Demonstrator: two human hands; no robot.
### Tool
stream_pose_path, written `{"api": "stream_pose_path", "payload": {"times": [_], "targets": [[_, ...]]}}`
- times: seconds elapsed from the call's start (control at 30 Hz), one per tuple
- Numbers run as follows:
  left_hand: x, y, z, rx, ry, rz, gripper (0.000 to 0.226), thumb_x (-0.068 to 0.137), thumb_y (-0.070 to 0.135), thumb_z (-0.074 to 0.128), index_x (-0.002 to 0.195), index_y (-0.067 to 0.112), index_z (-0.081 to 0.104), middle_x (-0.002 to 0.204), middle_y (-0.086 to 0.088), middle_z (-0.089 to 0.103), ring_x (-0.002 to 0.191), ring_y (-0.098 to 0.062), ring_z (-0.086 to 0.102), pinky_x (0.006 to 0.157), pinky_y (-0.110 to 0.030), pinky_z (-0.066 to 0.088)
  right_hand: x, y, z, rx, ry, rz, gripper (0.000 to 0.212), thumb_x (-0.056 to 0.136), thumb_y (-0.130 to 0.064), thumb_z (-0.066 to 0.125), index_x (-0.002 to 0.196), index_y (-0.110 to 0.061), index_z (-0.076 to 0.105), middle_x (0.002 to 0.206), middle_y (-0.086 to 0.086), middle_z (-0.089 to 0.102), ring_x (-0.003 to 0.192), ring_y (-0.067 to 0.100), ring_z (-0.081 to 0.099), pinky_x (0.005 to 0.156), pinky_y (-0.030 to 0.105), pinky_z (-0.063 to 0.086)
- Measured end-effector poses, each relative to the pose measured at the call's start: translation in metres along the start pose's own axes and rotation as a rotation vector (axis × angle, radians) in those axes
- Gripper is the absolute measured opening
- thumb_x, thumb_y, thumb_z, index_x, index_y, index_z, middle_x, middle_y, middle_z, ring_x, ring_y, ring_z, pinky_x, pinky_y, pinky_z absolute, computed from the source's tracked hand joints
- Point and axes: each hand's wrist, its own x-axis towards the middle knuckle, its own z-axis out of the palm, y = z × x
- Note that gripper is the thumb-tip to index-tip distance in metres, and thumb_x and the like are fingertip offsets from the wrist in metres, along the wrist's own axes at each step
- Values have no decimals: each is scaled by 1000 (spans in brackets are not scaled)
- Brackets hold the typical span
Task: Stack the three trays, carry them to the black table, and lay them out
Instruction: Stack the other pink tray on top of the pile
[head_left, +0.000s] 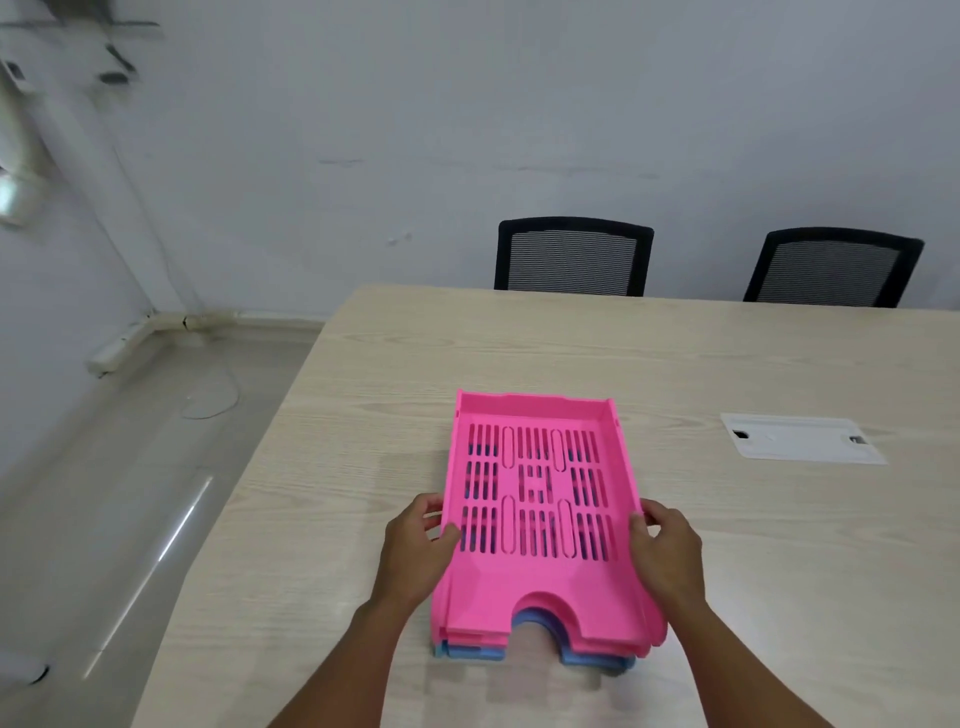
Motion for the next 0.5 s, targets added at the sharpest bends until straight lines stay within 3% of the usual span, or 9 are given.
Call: {"api": "stream_pose_path", "payload": {"times": [0.13,0.23,0.33,0.43,0.5], "targets": [[9,-6,2,14,-20,-66,30,89,19,65,118,21,57,122,2,61,120,-21,56,99,-46,51,1,2,0,86,-32,55,30,98,-21,52,122,-11,68,111,11,65,102,28,62,84,37,48],[19,-8,4,-36,-81,-204,67,85,48,65,140,22,38,148,-5,41,131,-27,46,106,-50,45,9,16,0,133,-156,188,45,93,-40,56,130,-15,62,122,9,67,105,30,66,92,49,56],[29,-16,8,-115,-173,-381,98,68,74,64,147,33,23,152,-8,37,131,-32,48,104,-57,44,19,34,5,284,-329,333,63,86,-58,59,131,-15,58,119,12,72,100,35,72,91,58,57],[47,-51,16,-197,-262,-445,100,57,87,61,140,38,38,143,-7,53,124,-34,56,102,-62,43,15,27,4,491,-509,402,56,96,-57,45,118,-11,68,110,17,76,99,40,73,97,60,53],[40,-40,15,-278,-330,-447,83,67,85,55,134,36,51,135,-6,62,121,-33,59,105,-61,42,15,27,4,623,-576,449,64,97,-60,38,118,-9,69,113,20,75,99,41,71,99,57,52]]}}
